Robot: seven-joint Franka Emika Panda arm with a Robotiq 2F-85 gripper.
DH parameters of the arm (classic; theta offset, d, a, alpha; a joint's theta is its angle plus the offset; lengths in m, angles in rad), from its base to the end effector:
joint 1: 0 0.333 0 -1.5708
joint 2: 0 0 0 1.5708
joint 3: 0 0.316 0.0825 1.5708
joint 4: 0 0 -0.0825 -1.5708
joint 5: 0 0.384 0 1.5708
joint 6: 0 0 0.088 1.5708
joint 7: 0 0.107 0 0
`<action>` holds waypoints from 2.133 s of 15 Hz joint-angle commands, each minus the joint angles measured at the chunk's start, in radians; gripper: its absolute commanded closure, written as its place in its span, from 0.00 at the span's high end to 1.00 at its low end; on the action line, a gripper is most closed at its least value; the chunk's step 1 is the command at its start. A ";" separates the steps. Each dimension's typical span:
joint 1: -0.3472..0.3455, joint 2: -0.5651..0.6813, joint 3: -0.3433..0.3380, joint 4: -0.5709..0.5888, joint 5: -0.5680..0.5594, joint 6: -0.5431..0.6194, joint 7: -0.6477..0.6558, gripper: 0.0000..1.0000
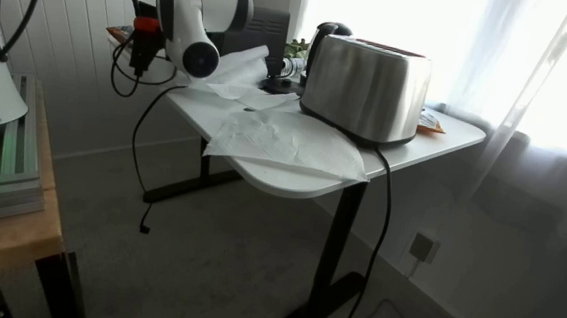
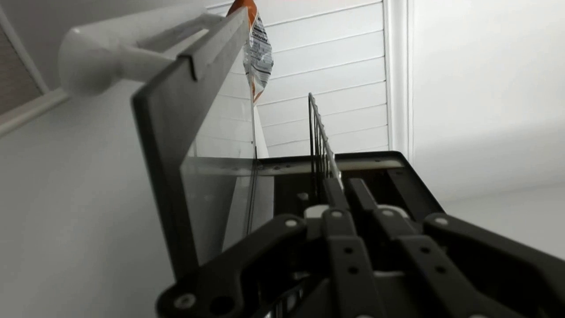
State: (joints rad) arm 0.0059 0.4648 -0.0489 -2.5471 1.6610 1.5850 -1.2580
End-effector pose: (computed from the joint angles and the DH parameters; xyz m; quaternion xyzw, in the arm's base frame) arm 0.3715 0.0867 0.1188 -0.7070 0.1106 0.0182 0.6983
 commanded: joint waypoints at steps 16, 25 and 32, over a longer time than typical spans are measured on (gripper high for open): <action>0.082 -0.004 0.045 0.056 0.338 0.096 -0.027 0.03; 0.096 -0.013 0.052 0.057 0.420 0.119 -0.025 0.03; 0.104 -0.026 0.054 0.050 0.450 0.132 -0.036 0.03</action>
State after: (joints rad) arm 0.0737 0.4666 -0.0210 -2.5214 2.0487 1.7027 -1.3061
